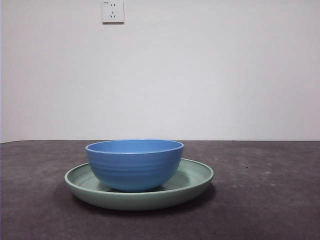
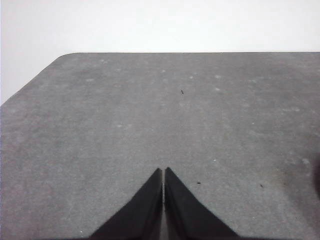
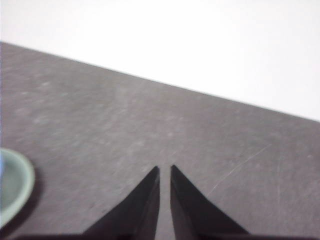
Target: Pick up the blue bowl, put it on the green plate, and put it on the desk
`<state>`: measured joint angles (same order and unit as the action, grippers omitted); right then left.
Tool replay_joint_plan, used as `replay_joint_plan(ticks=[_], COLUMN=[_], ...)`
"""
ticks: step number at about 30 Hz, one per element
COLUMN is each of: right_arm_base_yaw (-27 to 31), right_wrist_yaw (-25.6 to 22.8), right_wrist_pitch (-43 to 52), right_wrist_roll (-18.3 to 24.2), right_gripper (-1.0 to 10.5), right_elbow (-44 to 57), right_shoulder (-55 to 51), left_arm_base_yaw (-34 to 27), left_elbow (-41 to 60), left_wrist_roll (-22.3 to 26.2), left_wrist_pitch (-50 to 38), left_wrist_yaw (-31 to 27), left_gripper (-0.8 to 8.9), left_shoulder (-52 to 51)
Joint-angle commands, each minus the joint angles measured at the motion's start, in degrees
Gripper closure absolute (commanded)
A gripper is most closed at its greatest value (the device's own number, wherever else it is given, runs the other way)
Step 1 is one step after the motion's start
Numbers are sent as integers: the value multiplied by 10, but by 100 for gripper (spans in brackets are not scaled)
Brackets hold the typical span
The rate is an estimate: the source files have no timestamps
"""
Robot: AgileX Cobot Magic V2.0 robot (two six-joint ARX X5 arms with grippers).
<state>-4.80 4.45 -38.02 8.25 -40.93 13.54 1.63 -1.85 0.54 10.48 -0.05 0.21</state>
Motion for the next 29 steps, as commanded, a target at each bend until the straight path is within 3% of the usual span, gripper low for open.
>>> replay_joint_plan(ticks=[1, 11, 16, 29], right_arm_base_yaw=[13, 32, 35, 43], right_wrist_yaw=[0, 0, -1, -2], right_wrist_pitch=[87, 290, 314, 318], right_wrist_roll=[18, 7, 2, -61], right_gripper=[916, 916, 916, 916], right_elbow=[82, 272, 317, 403], right_shoulder=[-29, -85, -94, -133], left_arm_base_yaw=[-1, -1, -1, -1], left_elbow=[12, 12, 12, 12], left_wrist_roll=[1, 1, 1, 1], left_wrist_pitch=[3, 3, 3, 3], left_wrist_yaw=[4, 4, 3, 3], left_gripper=[806, 806, 806, 806], left_shoulder=[0, 0, 0, 0])
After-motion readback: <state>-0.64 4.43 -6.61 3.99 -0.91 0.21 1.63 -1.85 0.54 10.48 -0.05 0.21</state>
